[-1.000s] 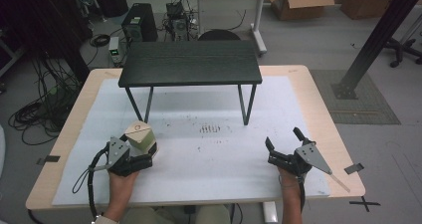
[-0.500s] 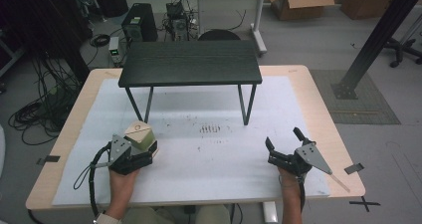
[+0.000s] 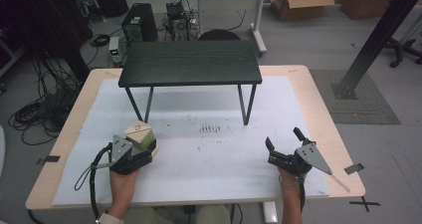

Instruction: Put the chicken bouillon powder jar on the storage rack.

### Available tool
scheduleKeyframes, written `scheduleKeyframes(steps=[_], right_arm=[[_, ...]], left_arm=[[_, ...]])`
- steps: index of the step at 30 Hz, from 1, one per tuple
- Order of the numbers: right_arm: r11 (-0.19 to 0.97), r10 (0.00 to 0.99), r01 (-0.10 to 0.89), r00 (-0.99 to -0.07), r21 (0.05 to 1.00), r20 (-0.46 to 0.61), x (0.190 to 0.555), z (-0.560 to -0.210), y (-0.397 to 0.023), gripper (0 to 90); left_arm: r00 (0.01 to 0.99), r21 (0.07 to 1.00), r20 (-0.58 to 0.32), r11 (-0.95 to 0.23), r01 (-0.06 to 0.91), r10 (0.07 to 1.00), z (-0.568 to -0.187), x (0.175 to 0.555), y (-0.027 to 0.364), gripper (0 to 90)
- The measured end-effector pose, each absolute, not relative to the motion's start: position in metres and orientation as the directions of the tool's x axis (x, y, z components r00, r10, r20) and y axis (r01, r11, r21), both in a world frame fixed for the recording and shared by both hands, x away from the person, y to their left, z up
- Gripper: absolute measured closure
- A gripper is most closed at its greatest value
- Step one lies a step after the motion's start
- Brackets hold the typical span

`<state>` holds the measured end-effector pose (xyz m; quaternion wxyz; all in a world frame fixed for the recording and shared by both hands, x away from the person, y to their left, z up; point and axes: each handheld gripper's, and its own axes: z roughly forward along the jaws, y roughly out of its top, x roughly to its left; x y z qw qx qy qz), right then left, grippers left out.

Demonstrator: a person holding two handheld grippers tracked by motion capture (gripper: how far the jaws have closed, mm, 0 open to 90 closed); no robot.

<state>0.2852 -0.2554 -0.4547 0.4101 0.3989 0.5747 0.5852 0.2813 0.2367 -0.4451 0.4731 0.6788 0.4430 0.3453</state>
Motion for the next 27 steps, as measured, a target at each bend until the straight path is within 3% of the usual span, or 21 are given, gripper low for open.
scheduleKeyframes(steps=[27], right_arm=[[-0.005,0.937,-0.020,-0.348,1.000,-0.002,0.2853,-0.4547,-0.2557,0.0]], left_arm=[[0.403,0.956,0.015,-0.132,0.263,0.915,-0.4440,0.2801,0.2414,28.8]])
